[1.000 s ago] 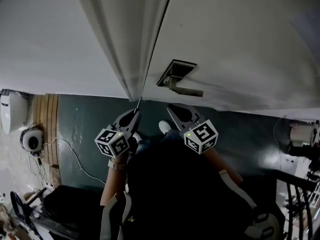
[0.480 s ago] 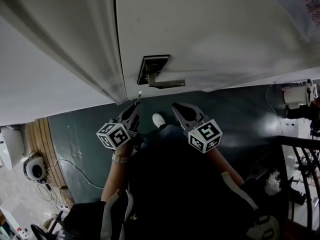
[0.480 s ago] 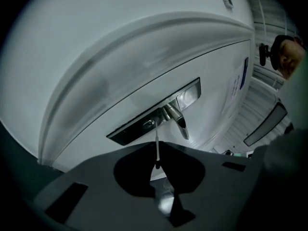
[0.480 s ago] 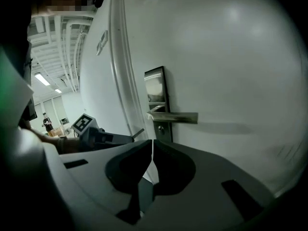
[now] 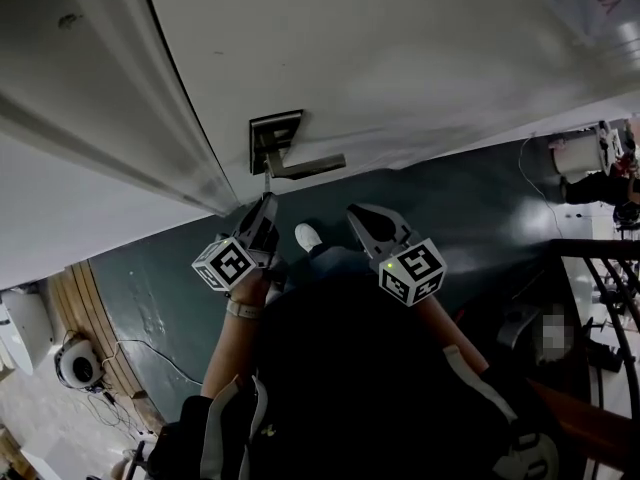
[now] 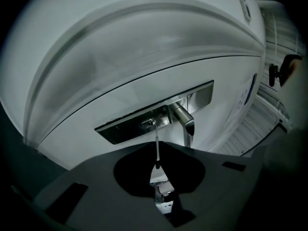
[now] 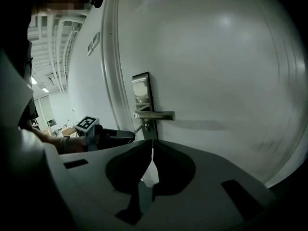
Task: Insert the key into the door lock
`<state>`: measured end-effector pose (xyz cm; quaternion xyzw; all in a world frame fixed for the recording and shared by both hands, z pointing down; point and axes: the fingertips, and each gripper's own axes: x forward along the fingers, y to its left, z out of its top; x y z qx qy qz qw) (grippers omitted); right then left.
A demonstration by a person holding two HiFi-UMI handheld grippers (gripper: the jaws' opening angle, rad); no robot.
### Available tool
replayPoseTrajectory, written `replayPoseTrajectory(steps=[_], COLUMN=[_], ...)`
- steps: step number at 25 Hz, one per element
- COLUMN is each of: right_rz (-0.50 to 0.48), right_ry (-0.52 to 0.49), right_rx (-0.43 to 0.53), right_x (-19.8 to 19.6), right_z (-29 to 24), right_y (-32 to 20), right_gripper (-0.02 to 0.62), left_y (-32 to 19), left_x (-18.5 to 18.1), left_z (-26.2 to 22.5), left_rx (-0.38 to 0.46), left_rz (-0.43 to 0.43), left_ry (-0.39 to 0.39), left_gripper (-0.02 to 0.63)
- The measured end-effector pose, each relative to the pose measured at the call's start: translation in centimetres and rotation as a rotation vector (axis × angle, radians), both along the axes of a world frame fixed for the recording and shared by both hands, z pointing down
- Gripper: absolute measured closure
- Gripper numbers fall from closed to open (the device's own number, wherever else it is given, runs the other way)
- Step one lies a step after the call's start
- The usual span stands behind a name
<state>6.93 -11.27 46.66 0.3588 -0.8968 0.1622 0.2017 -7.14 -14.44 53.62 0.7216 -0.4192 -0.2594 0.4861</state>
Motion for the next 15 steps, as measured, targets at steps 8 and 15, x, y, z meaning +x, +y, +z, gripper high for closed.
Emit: replayPoseTrajectory(steps=[8, 15], right_rz=[0.026, 0.028], right_ry=[0.01, 0.012], right_rx=[0.011, 0.013], right_x=[0.8, 1.1], right_z=[-0.2, -0.1], right_y=[0.0, -0.1], right_gripper=[0.577, 0.577], left_y=[-1.2, -1.5], left_x=[0.4, 0.7], left_z=[0.1, 0.6], left_rx=[-0.008, -0.038], left_rz=[-0.012, -0.029], left_ry=[0.059, 0.107], left_gripper=[0.578, 0.578])
